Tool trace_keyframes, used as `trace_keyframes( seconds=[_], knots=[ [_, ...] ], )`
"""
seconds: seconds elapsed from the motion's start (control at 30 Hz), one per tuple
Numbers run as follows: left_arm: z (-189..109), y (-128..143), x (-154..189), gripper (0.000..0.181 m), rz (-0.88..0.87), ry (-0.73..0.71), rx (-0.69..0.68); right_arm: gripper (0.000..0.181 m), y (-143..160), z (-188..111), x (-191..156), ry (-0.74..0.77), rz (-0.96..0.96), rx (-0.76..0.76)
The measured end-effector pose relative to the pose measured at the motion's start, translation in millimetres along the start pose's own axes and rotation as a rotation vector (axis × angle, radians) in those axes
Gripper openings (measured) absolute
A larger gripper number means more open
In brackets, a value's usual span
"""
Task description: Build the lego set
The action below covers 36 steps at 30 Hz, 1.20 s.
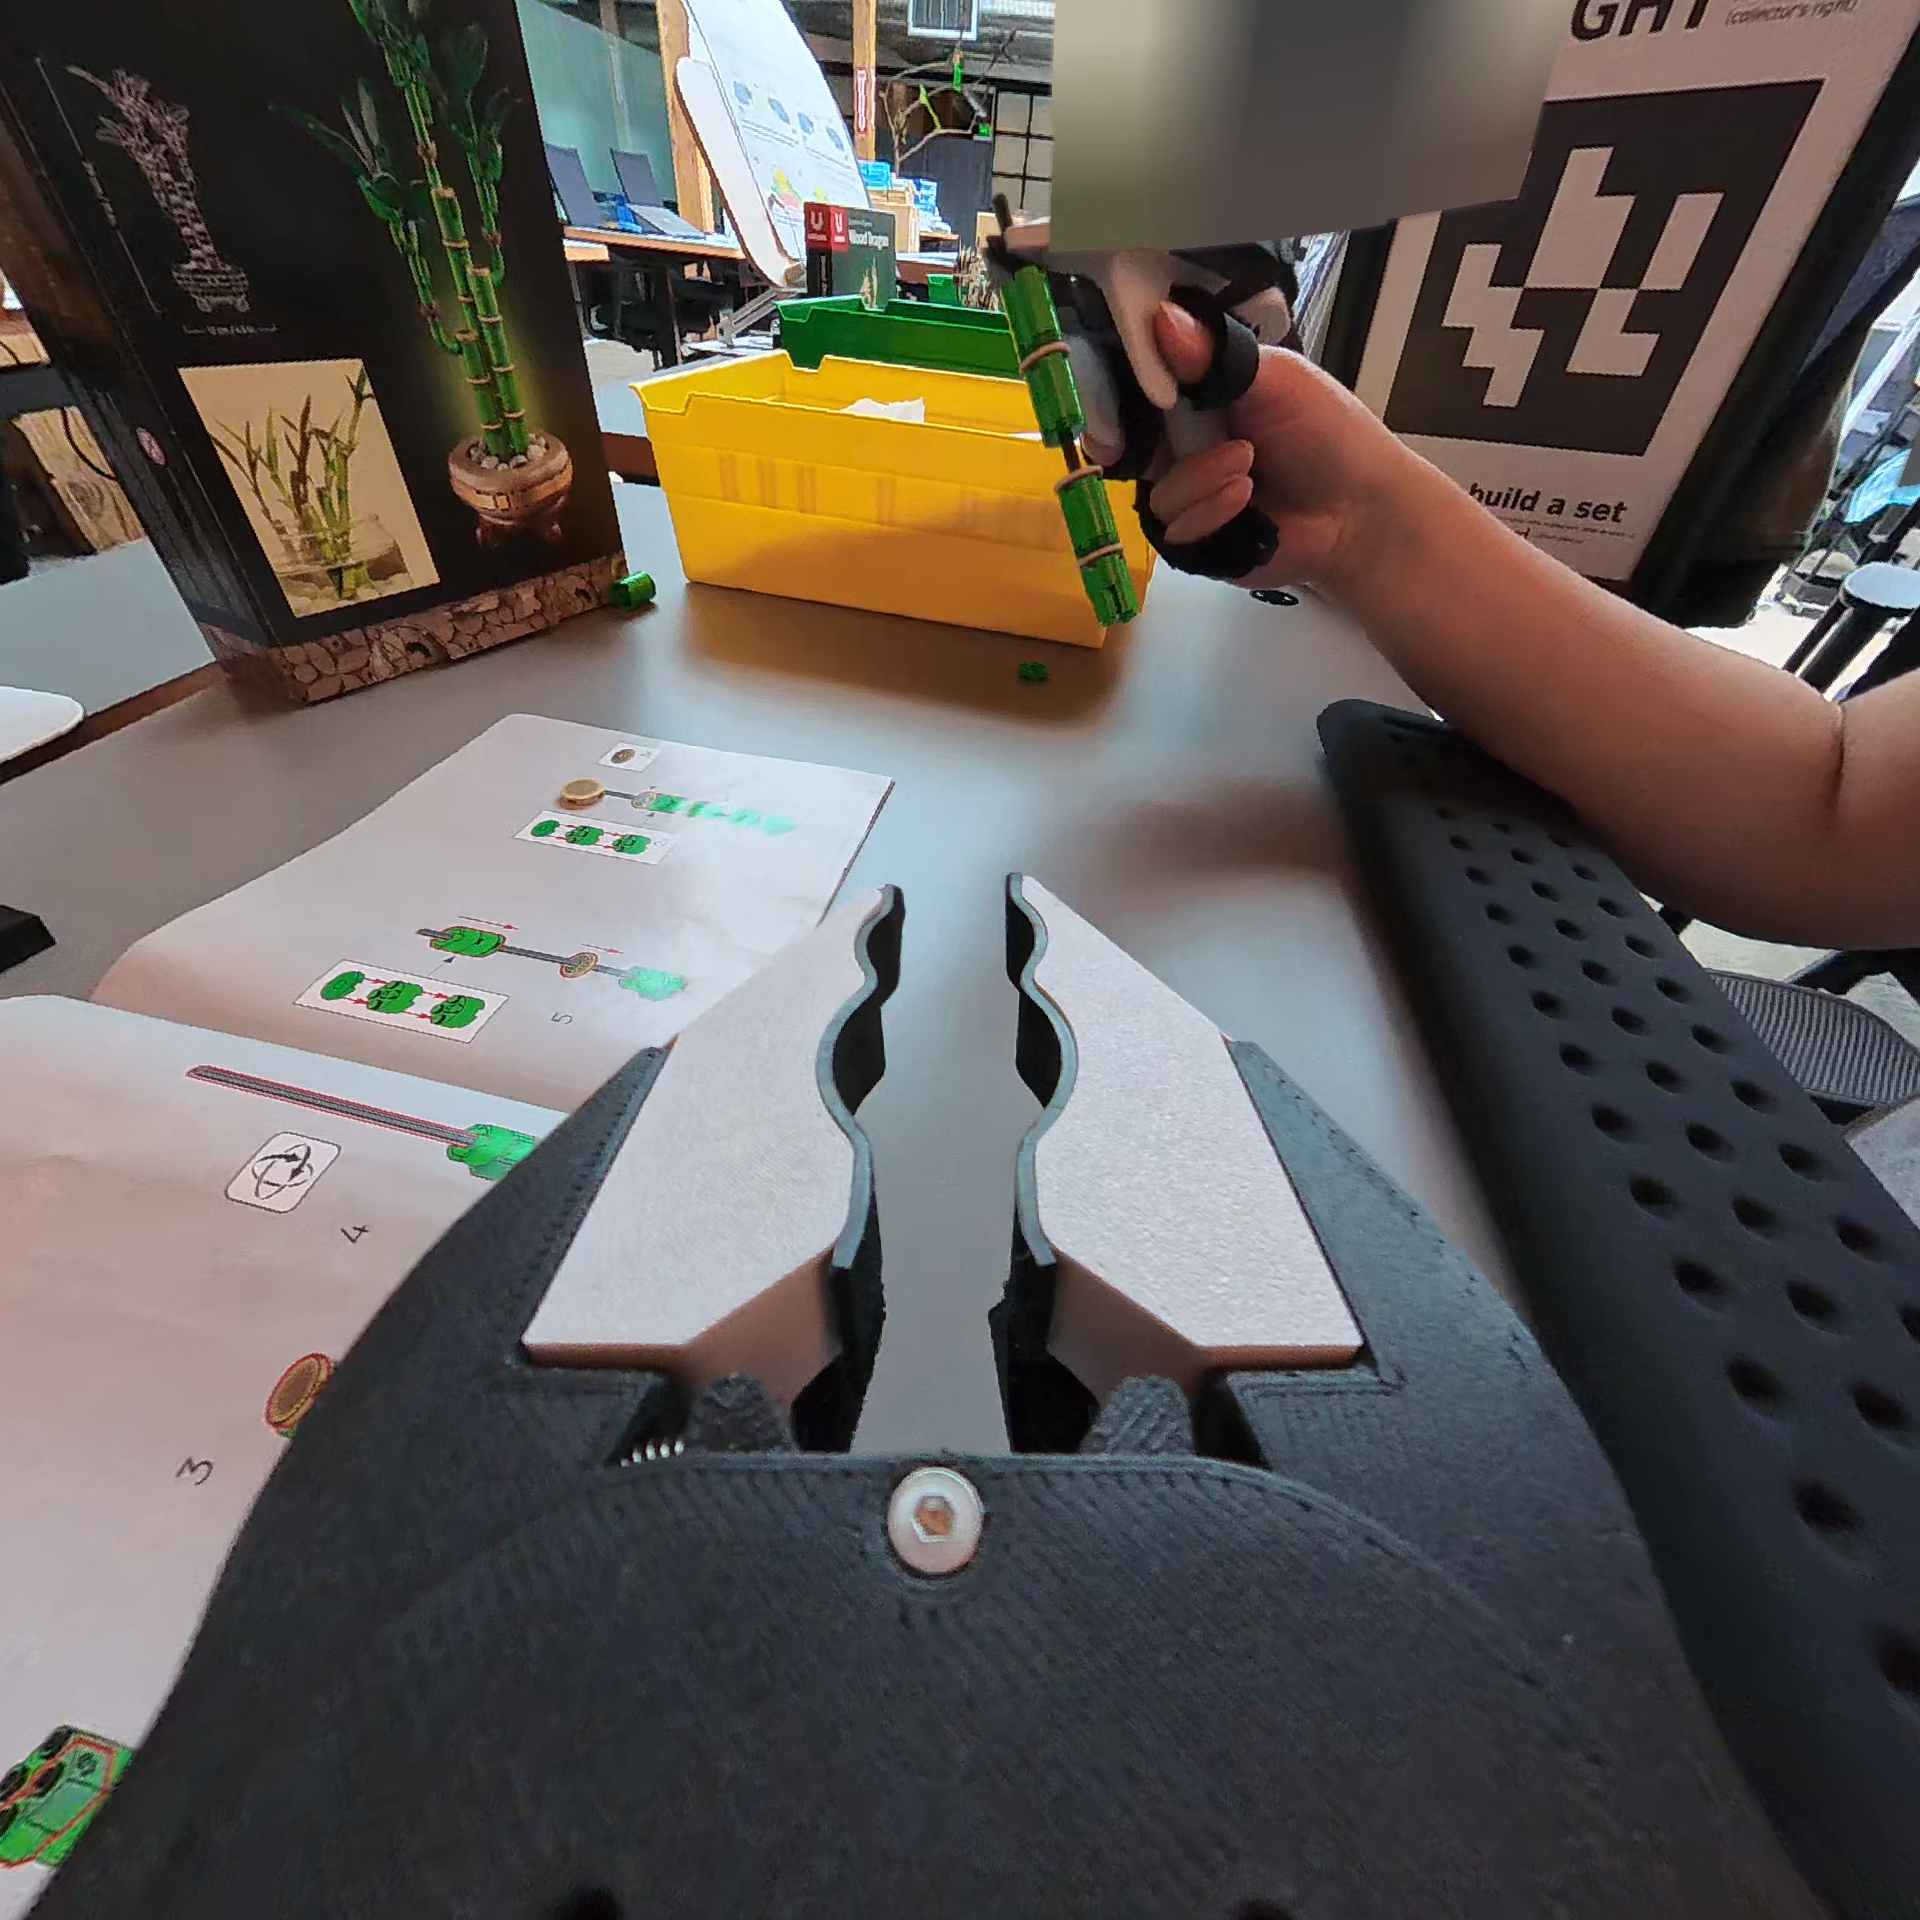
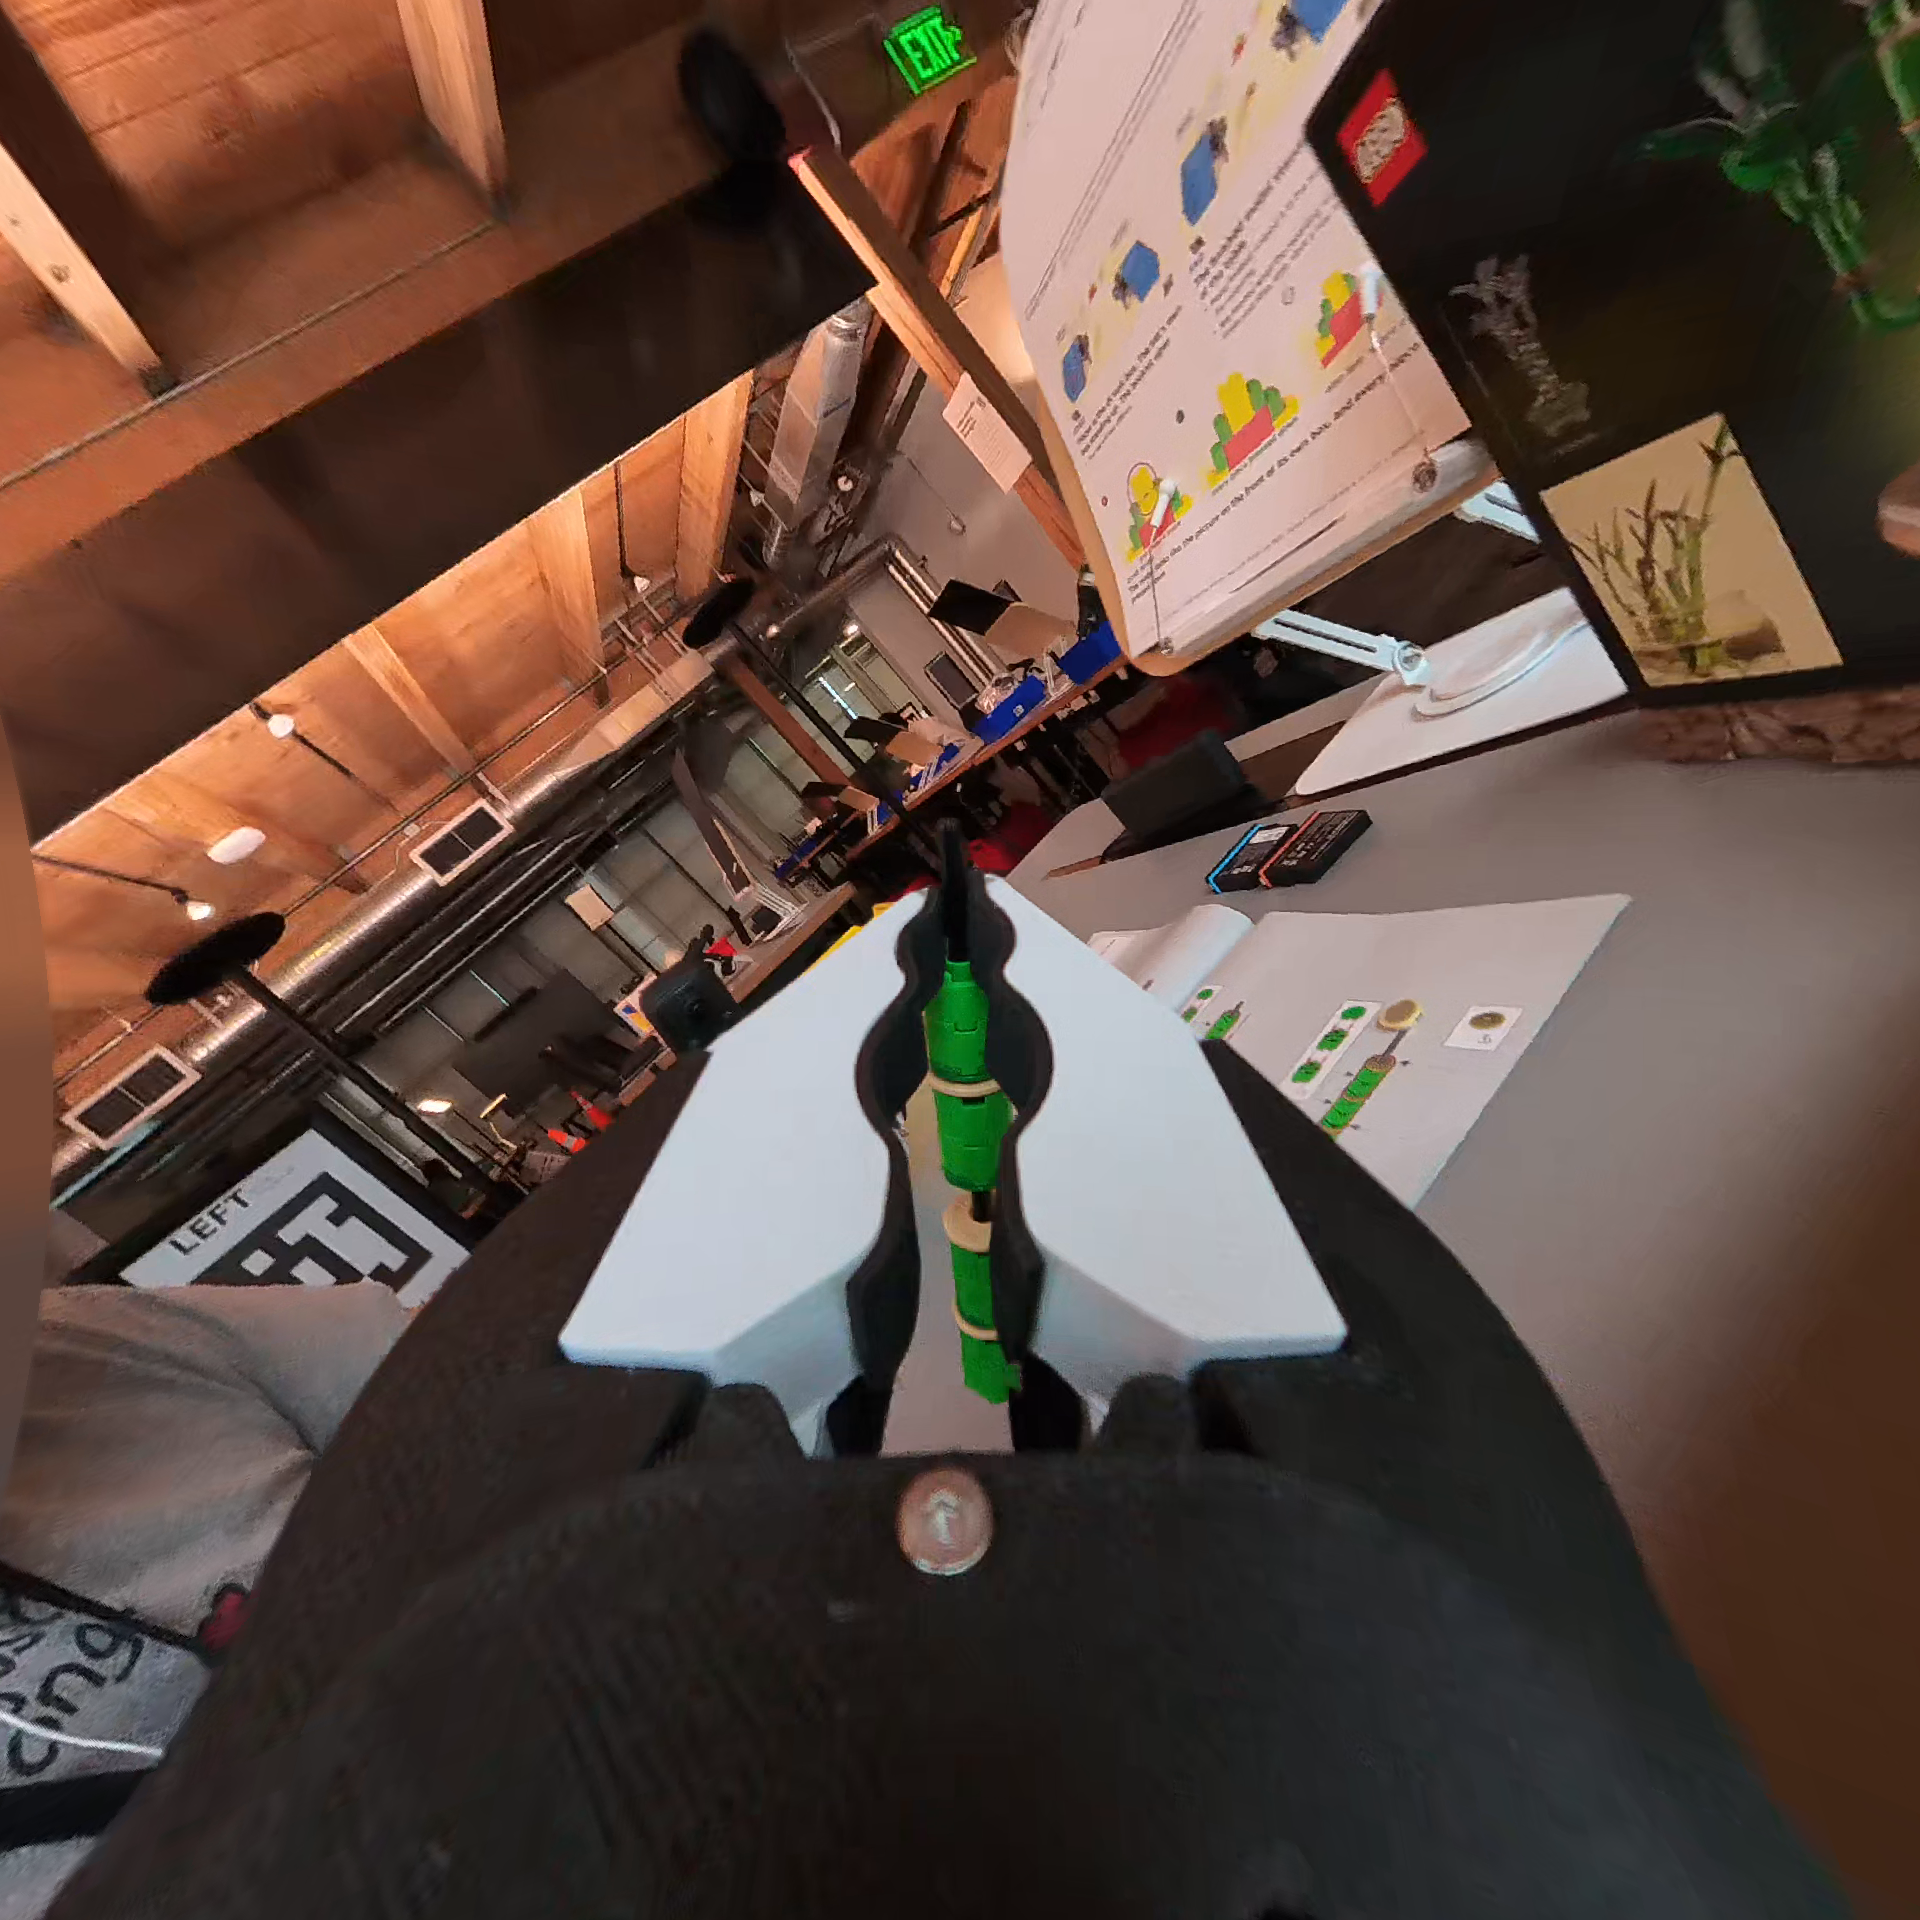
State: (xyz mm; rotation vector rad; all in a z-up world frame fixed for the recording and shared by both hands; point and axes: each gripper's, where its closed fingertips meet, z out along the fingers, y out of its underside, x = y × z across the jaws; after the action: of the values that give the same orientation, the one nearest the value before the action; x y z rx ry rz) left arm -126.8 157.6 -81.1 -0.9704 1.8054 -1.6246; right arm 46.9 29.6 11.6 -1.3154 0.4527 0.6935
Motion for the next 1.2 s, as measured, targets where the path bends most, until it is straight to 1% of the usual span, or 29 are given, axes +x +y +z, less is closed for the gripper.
trace_keyframes(
  seconds=[0.17, 0.2, 0.23, 0.27, 0.33, 0.4, 0.47, 0.6, 0.67, 0.7, 0.77, 0.87, 0.97, 1.07, 1.2],
  knots=[
    [2.3, 3.0, 0.9, 0.016, -0.010, 0.006, -0.020, 0.002, 7.1, 1.4, 17.3, 0.055, 0.069, -0.022],
    [2.0, 3.3, 0.6, 0.016, -0.016, 0.006, -0.021, 0.002, 12.5, 4.4, 20.8, 0.088, 0.047, -0.049],
    [1.4, 3.7, 0.4, 0.016, -0.024, 0.007, -0.025, 0.002, 22.3, 9.0, 24.0, 0.138, -0.003, -0.109],
    [0.4, 4.6, -0.5, 0.016, -0.031, 0.003, -0.030, 0.002, 32.4, 15.3, 22.0, 0.172, -0.091, -0.174],
    [-3.0, 6.1, -6.1, 0.016, -0.025, -0.030, -0.044, 0.002, 48.2, 32.8, -0.7, 0.164, -0.356, -0.258],
    [-8.3, 6.3, -14.4, 0.016, 0.000, -0.087, -0.058, 0.003, 73.8, 49.7, -12.8, 0.215, -0.593, -0.379],
    [-15.4, 4.7, -22.0, 0.016, 0.023, -0.147, -0.071, 0.003, 105.4, 64.0, -15.0, 0.268, -0.828, -0.510],
    [-32.2, 3.4, -32.8, 0.016, 0.007, -0.253, -0.083, 0.003, 160.0, 77.9, -6.7, 0.377, -1.277, -0.791],
    [-39.8, 5.4, -34.5, 0.016, -0.020, -0.294, -0.087, 0.003, 181.3, 79.0, -1.3, 0.391, -1.456, -0.905],
    [-42.8, 7.0, -34.1, 0.016, -0.026, -0.313, -0.093, 0.003, 191.1, 78.1, 2.1, 0.387, -1.509, -0.954],
    [-48.2, 10.1, -31.9, 0.016, -0.018, -0.352, -0.111, 0.004, 205.4, 74.1, 7.4, 0.375, -1.555, -1.026],
    [-53.2, 13.5, -26.1, 0.016, -0.008, -0.386, -0.133, 0.012, 214.0, 73.7, 5.0, 0.336, -1.570, -1.044],
    [-58.2, 17.1, -21.0, 0.017, -0.017, -0.402, -0.142, 0.021, 224.4, 73.5, 3.6, 0.292, -1.539, -1.075],
    [-66.6, 21.2, -18.2, 0.017, -0.029, -0.417, -0.154, 0.030, 233.7, 69.2, 6.2, 0.286, -1.488, -1.121],
    [-82.6, 21.9, -14.2, 0.018, -0.044, -0.438, -0.145, 0.033, 244.1, 64.0, 8.1, 0.258, -1.408, -1.191]
  ],
)
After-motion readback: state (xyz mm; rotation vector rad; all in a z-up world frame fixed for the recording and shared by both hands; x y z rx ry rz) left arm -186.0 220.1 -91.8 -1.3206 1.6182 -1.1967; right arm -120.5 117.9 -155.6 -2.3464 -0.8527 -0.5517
